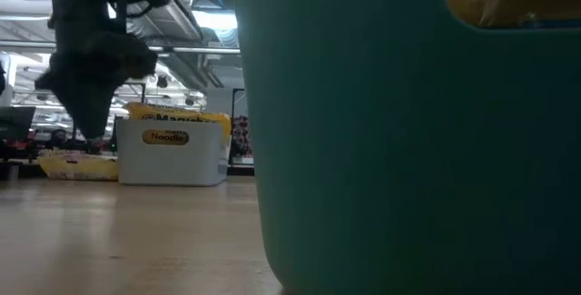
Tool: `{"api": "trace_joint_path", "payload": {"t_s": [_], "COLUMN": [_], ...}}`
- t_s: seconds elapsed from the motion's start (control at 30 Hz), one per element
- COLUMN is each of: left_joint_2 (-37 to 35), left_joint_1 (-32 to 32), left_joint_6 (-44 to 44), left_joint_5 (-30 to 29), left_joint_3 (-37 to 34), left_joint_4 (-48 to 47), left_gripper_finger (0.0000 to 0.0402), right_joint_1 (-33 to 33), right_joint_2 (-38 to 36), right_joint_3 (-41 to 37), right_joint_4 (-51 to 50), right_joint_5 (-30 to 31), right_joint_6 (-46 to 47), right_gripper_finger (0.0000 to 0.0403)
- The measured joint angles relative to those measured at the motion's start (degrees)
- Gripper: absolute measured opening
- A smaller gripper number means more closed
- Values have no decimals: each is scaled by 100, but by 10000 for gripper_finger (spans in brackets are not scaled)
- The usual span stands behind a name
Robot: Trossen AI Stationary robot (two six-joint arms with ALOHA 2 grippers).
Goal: Sort Maruchan noodles
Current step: Put the yellow noodle pack into the white bin
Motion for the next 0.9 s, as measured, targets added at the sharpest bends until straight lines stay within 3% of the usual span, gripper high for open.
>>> {"api": "trace_joint_path", "payload": {"t_s": [0.13,0.27,0.5,0.67,0.9], "left_joint_2": [-5,-6,27,20,-6], "left_joint_1": [65,390,1334,1990,1922], "left_joint_6": [-192,-701,-41,259,469], "left_joint_5": [-1137,-2010,-1939,-2041,-1322], "left_joint_3": [404,226,-571,-793,-901], "left_joint_4": [-1179,-1740,-302,-182,-159], "left_gripper_finger": [73,73,73,73,73], "right_joint_1": [3,6,4,2,-2], "right_joint_2": [0,0,0,0,2], "right_joint_3": [0,0,0,0,-2], "right_joint_4": [-1,-5,-13,-26,-158], "right_joint_5": [-82,-84,-81,-36,-32], "right_joint_6": [210,316,260,142,115], "right_gripper_finger": [277,277,277,277,277]}}
